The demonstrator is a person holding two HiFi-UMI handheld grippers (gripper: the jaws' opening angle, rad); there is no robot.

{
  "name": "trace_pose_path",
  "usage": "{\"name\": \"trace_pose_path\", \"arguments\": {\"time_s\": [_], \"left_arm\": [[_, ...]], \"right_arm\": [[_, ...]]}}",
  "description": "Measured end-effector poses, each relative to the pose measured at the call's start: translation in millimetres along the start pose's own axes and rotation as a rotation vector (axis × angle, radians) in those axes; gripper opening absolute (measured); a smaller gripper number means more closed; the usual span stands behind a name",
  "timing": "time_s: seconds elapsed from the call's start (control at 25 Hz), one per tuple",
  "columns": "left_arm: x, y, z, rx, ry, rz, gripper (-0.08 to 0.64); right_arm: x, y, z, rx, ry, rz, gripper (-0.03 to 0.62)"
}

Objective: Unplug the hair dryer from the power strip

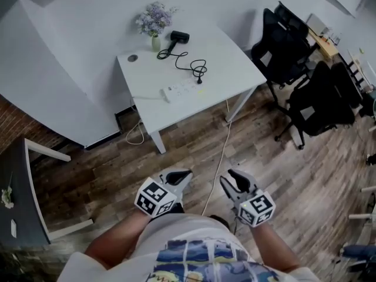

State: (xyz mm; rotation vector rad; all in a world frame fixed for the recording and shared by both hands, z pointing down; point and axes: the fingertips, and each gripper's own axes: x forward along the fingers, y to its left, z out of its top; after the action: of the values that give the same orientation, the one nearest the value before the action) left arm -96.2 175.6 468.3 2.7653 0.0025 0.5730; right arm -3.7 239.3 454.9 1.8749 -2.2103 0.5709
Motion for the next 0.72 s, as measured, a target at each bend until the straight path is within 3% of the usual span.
{"name": "trace_pose_path", "arguments": {"time_s": [0.36, 0.72], "left_arm": [[4, 90, 18, -0.043, -0.006, 0.045, 0.002], [49, 175, 45, -0.045, 0.015, 0.152, 0.002]], "right_arm": [[84, -32, 31, -0.001, 0.029, 0.006, 0.132], [163, -104, 60, -0.001, 0.043, 0.067, 0.117]]}}
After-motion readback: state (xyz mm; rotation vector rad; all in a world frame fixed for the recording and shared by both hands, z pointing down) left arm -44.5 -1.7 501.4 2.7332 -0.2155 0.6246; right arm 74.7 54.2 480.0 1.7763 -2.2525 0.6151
